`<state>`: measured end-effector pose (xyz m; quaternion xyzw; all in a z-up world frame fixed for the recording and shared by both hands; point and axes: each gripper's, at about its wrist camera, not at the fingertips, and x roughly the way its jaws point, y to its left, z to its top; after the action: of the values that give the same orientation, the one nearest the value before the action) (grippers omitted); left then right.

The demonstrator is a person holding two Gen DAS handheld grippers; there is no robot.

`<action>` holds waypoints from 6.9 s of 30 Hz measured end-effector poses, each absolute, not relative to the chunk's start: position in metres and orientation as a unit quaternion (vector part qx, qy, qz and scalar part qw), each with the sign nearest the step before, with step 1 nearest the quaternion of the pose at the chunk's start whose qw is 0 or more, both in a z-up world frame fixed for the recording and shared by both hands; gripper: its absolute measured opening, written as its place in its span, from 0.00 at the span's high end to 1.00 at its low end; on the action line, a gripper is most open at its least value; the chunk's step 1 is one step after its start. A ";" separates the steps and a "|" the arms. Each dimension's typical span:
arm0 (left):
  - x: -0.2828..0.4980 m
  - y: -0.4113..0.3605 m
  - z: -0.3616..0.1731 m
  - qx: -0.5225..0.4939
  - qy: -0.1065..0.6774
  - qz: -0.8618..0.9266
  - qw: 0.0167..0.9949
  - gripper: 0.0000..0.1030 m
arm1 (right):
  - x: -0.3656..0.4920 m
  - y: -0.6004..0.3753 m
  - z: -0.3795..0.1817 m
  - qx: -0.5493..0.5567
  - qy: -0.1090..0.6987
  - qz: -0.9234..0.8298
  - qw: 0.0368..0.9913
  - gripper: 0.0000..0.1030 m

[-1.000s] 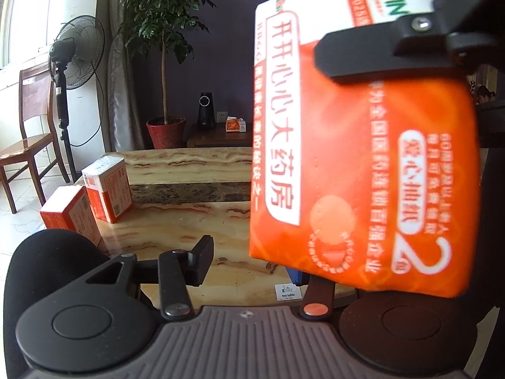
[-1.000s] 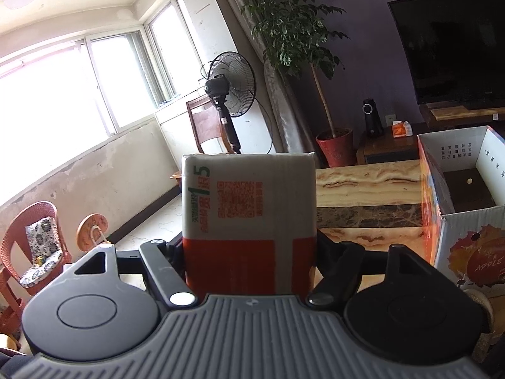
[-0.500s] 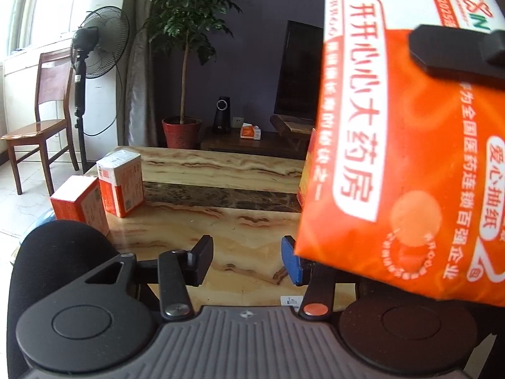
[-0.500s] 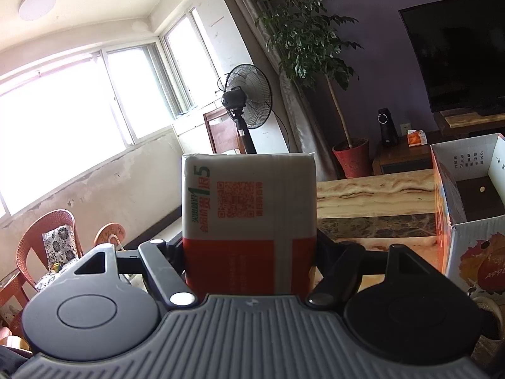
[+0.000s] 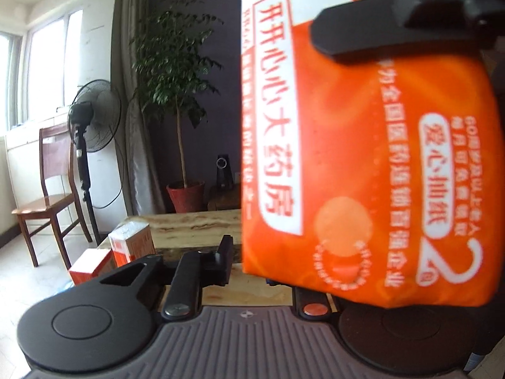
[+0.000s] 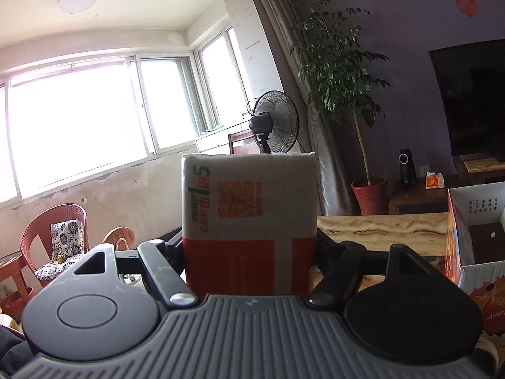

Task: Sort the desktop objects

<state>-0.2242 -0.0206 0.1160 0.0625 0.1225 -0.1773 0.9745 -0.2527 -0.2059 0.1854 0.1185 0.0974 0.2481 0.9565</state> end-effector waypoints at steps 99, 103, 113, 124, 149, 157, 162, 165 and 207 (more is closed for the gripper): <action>-0.221 -0.006 0.109 0.040 0.132 -0.229 0.964 0.98 | -0.253 -0.248 0.295 0.170 -0.001 0.165 0.972 0.25; -0.223 -0.005 0.109 0.040 0.131 -0.225 0.965 0.96 | -0.259 -0.263 0.306 0.178 -0.014 0.150 0.973 0.25; -0.224 -0.005 0.107 0.044 0.134 -0.219 0.966 0.95 | -0.222 -0.289 0.311 0.201 0.026 0.134 0.970 0.25; -0.223 -0.003 0.106 0.035 0.140 -0.212 0.967 0.94 | -0.161 -0.253 0.308 0.159 0.075 0.135 0.975 0.25; -0.221 -0.004 0.104 0.035 0.146 -0.205 0.967 0.92 | -0.089 -0.199 0.248 0.098 0.198 0.117 0.968 0.25; -0.218 -0.004 0.102 0.035 0.152 -0.203 0.967 0.88 | -0.091 -0.199 0.241 0.098 0.204 0.111 0.968 0.25; -0.217 -0.002 0.102 0.031 0.155 -0.201 0.967 0.88 | -0.092 -0.199 0.237 0.104 0.205 0.110 0.967 0.25; -0.217 -0.002 0.102 0.030 0.156 -0.200 0.967 0.87 | -0.092 -0.198 0.234 0.107 0.207 0.112 0.966 0.25; -0.217 -0.005 0.100 0.037 0.156 -0.202 0.966 0.86 | -0.098 -0.196 0.218 0.110 0.212 0.112 0.965 0.25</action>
<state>-0.2168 -0.0046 0.0997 0.0367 0.1555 -0.2020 0.9663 -0.0978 -0.1965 0.2184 0.1101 0.2121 0.1120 0.9645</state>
